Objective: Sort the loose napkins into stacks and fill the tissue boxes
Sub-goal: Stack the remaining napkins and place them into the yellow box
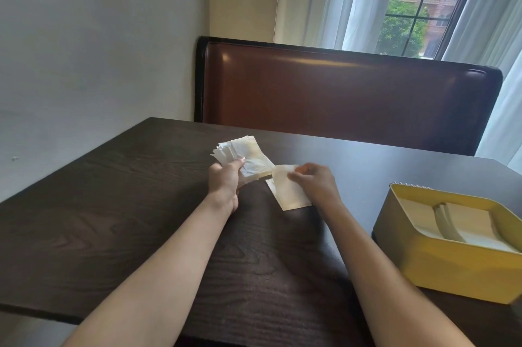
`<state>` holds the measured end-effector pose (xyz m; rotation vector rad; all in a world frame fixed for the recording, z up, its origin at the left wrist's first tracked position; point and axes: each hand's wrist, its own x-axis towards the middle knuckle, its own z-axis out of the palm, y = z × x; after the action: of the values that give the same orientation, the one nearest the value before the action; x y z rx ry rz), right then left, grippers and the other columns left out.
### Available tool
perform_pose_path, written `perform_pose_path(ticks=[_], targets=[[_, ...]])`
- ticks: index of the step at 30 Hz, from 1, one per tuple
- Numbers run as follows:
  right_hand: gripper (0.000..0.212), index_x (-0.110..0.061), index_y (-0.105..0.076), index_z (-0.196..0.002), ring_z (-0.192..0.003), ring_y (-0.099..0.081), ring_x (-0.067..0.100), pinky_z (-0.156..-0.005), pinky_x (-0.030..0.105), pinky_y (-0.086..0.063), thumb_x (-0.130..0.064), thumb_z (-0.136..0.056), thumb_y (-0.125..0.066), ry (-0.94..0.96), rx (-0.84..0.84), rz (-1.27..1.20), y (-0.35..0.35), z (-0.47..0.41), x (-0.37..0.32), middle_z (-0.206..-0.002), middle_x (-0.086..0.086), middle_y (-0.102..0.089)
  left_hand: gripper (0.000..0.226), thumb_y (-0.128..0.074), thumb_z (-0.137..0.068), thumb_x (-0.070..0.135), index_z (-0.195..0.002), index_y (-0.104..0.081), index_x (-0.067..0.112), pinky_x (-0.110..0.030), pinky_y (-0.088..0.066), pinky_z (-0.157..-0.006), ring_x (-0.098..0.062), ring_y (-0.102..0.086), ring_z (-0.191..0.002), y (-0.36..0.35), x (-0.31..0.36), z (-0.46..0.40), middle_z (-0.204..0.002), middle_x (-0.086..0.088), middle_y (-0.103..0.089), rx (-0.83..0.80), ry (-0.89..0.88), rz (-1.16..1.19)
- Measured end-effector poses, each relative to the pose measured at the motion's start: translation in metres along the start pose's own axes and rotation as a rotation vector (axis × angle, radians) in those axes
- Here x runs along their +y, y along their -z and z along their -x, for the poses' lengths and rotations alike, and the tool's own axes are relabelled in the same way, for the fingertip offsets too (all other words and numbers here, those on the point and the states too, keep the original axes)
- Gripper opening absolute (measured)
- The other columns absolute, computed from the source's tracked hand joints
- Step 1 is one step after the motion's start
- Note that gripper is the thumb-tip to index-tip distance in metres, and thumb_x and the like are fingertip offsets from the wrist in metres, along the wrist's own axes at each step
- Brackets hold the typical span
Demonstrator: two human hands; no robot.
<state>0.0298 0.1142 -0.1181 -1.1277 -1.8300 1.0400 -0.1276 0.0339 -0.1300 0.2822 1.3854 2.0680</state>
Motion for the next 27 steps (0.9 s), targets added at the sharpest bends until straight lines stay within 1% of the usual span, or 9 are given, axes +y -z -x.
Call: perform_pose_path(ticks=[2, 5, 9, 11, 13, 16, 19, 23, 27], targets=[[0.018, -0.019, -0.062, -0.07, -0.077, -0.058, 0.016, -0.064, 0.028, -0.046, -0.017, -0.085, -0.073, -0.045, 0.004, -0.137, 0.001, 0.0, -0.002, -0.081, -0.001, -0.064, 0.01, -0.07, -0.088, 0.004, -0.092, -0.064, 0.012, -0.046, -0.059, -0.09, -0.031, -0.072, -0.099, 0.001, 0.001, -0.001, -0.108, -0.015, -0.072, 0.024, -0.003, 0.001], [0.009, -0.015, -0.065, -0.081, -0.082, -0.059, 0.019, -0.067, 0.033, -0.051, -0.018, -0.088, -0.069, -0.157, -0.008, -0.297, 0.003, 0.002, -0.005, -0.086, 0.003, -0.063, 0.01, -0.07, -0.089, 0.005, -0.094, -0.063, 0.011, -0.044, -0.059, -0.089, -0.031, -0.071, -0.099, 0.002, 0.002, -0.001, -0.108, -0.015, -0.071, 0.041, -0.005, 0.007], [0.004, -0.016, -0.066, -0.091, -0.084, -0.059, 0.018, -0.067, 0.034, -0.054, -0.02, -0.091, -0.067, -0.248, 0.003, -0.441, 0.006, 0.004, -0.008, -0.095, 0.004, -0.062, 0.01, -0.069, -0.089, 0.005, -0.091, -0.062, 0.011, -0.042, -0.06, -0.084, -0.028, -0.071, -0.09, 0.001, 0.003, 0.001, -0.103, -0.014, -0.07, 0.033, 0.01, 0.001], [0.012, -0.011, -0.065, -0.102, -0.084, -0.058, 0.018, -0.059, 0.03, -0.053, -0.017, -0.092, -0.067, -0.274, 0.041, -0.58, 0.009, 0.004, -0.011, -0.096, 0.005, -0.061, 0.009, -0.069, -0.089, 0.005, -0.091, -0.063, 0.011, -0.045, -0.06, -0.086, -0.028, -0.07, -0.087, 0.001, 0.002, 0.001, -0.103, -0.015, -0.071, 0.015, 0.017, -0.008], [0.019, -0.007, -0.063, -0.11, -0.084, -0.057, 0.018, -0.053, 0.024, -0.05, -0.014, -0.093, -0.066, -0.248, 0.078, -0.733, 0.013, 0.004, -0.013, -0.094, 0.005, -0.059, 0.009, -0.069, -0.089, 0.005, -0.092, -0.063, 0.01, -0.049, -0.059, -0.089, -0.03, -0.071, -0.09, 0.0, 0.002, 0.001, -0.103, -0.015, -0.071, 0.0, 0.023, -0.031], [0.021, -0.009, -0.06, -0.115, -0.091, -0.057, 0.018, -0.062, 0.024, -0.05, -0.017, -0.095, -0.062, -0.14, 0.033, -0.857, 0.018, 0.003, -0.015, -0.096, 0.003, -0.058, 0.008, -0.069, -0.09, 0.006, -0.093, -0.064, 0.011, -0.05, -0.059, -0.09, -0.033, -0.072, -0.097, -0.001, 0.003, 0.003, -0.101, -0.014, -0.072, -0.013, 0.022, -0.067], [0.023, -0.011, -0.057, -0.117, -0.088, -0.061, 0.019, -0.069, 0.029, -0.053, -0.019, -0.096, -0.06, -0.072, -0.071, -0.971, 0.018, 0.002, -0.015, -0.098, 0.002, -0.061, 0.012, -0.068, -0.092, 0.007, -0.104, -0.065, 0.007, -0.045, -0.06, -0.087, -0.031, -0.072, -0.097, -0.002, 0.002, 0.007, -0.101, -0.012, -0.072, -0.081, 0.038, -0.114], [0.025, -0.004, -0.059, -0.118, -0.083, -0.062, 0.017, -0.064, 0.026, -0.055, -0.011, -0.095, -0.062, -0.066, -0.066, -0.985, 0.012, 0.005, -0.016, -0.095, 0.005, -0.062, 0.026, -0.06, -0.098, 0.012, -0.121, -0.063, 0.0, -0.032, -0.061, -0.063, -0.025, -0.07, -0.083, -0.009, 0.0, 0.021, -0.106, -0.015, -0.071, -0.294, 0.12, -0.138], [0.013, -0.002, -0.065, -0.105, -0.081, -0.062, 0.018, -0.058, 0.02, -0.055, -0.002, -0.092, -0.063, -0.086, 0.104, -0.705, 0.003, 0.007, -0.015, -0.09, 0.006, -0.063, 0.04, -0.049, -0.104, 0.036, -0.125, -0.066, 0.006, -0.037, -0.061, -0.077, -0.029, -0.069, -0.1, -0.014, 0.0, 0.032, -0.114, -0.014, -0.071, -0.505, 0.218, -0.082]])
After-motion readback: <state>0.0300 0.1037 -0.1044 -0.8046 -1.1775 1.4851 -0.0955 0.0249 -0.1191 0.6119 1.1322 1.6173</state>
